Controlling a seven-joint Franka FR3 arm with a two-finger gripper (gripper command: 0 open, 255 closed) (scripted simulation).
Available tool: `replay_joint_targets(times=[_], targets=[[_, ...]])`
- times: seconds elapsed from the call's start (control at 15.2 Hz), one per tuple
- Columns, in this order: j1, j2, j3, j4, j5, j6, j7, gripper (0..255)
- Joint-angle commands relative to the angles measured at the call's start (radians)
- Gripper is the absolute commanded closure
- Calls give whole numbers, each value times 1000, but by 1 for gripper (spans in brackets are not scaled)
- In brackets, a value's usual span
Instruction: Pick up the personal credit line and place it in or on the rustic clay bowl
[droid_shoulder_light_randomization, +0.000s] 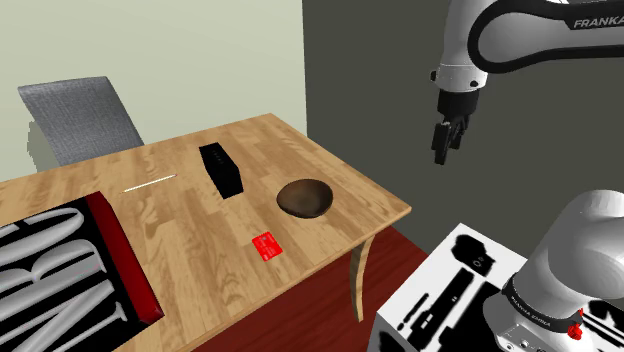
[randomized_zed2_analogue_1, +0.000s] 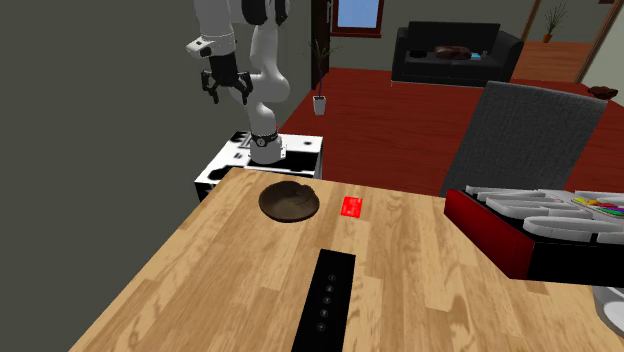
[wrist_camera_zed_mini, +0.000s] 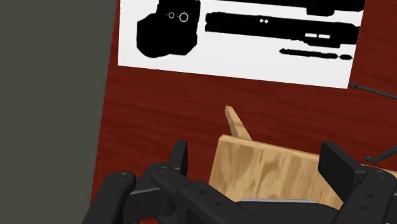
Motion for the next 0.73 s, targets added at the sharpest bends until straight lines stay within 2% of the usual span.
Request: replay_joint_targets(times=[0.0, 0.66], targets=[[0, 0, 0, 0, 0, 0, 0, 0], [63, 336, 169, 173, 135, 46, 236, 0]])
